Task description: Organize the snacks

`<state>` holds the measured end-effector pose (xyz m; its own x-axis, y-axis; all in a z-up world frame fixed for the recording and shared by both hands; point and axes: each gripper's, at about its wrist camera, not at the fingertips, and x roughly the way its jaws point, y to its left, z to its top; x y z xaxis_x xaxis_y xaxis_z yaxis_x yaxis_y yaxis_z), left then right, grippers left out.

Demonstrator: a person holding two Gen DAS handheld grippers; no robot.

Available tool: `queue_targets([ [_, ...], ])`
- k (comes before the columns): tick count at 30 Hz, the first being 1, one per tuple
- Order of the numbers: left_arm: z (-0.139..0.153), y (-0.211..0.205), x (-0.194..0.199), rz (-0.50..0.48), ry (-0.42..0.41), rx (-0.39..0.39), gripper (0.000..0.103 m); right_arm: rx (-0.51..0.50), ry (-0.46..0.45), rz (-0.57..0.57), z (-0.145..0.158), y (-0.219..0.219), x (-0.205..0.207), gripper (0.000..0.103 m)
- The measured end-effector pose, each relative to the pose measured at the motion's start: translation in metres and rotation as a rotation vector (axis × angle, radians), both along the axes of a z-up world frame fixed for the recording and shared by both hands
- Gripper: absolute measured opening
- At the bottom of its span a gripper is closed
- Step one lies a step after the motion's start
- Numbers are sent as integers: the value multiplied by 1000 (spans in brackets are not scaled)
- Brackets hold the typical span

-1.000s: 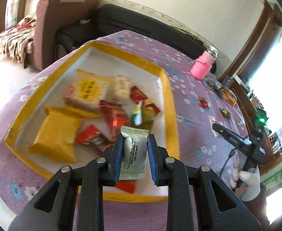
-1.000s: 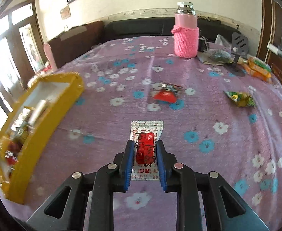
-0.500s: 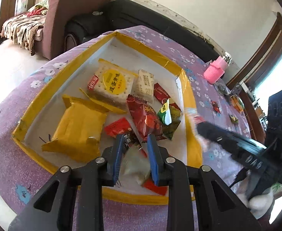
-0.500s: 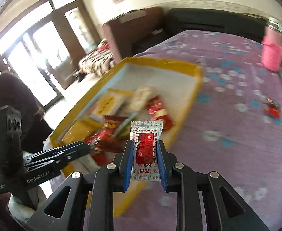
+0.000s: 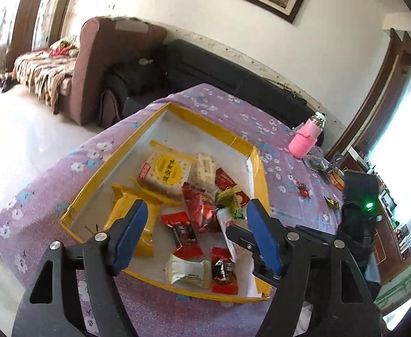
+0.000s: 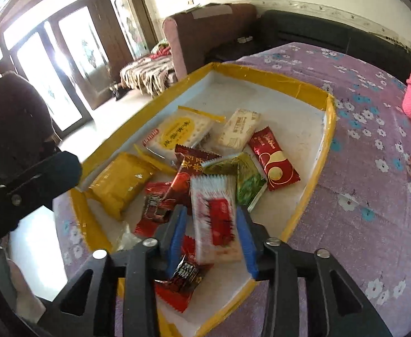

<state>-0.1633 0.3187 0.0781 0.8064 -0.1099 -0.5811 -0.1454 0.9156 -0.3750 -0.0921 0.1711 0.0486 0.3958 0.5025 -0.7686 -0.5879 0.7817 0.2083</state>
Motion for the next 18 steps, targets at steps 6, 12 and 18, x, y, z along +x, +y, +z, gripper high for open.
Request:
queue_targets([
  [6, 7, -34, 3, -10, 31, 141, 73, 81, -48, -64, 20, -42, -7, 55],
  [12, 15, -80, 0, -25, 28, 318, 73, 104, -52, -174, 18, -95, -3, 60],
  [18, 20, -111, -3, -61, 20, 392, 73, 131, -10, -277, 5, -147, 2, 60],
])
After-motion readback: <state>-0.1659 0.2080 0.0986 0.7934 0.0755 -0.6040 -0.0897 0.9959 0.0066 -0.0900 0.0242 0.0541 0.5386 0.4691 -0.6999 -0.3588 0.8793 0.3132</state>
